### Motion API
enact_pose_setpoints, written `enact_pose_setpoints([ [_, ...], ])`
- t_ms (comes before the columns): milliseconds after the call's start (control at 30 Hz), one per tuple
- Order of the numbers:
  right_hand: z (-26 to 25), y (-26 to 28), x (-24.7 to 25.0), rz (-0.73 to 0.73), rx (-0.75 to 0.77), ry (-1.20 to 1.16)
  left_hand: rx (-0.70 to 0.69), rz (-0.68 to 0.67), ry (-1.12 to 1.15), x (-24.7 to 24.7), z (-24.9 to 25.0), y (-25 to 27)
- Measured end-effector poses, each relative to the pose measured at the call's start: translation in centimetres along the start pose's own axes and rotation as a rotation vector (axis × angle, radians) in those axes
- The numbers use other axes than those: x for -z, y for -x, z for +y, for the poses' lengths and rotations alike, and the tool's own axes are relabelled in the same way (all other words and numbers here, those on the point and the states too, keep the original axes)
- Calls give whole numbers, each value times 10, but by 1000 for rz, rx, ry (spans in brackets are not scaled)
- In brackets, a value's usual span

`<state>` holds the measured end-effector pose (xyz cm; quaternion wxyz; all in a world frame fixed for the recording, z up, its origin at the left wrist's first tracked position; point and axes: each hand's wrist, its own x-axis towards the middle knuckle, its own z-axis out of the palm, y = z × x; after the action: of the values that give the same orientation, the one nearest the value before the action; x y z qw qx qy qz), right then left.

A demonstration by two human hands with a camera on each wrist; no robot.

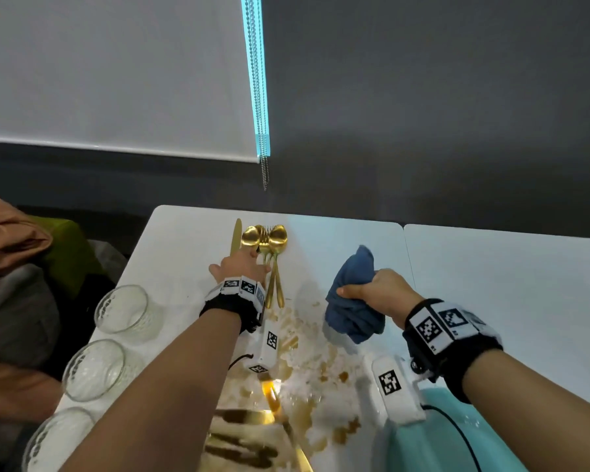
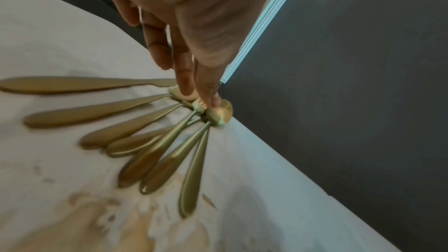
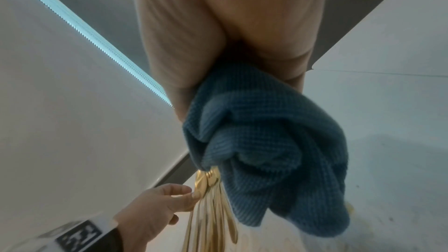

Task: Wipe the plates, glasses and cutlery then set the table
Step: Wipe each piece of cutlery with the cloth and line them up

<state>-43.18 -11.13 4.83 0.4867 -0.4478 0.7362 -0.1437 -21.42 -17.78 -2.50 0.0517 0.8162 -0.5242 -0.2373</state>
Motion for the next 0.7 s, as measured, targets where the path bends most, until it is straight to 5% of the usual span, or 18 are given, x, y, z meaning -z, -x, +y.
enact_pose_setpoints([
  [267,26,52,-19,28,-55,-289,-38,-172,41,9,-28,95],
  [700,89,128,-37,100,-77,-291,-76,-365,-206,-63,-78,214],
])
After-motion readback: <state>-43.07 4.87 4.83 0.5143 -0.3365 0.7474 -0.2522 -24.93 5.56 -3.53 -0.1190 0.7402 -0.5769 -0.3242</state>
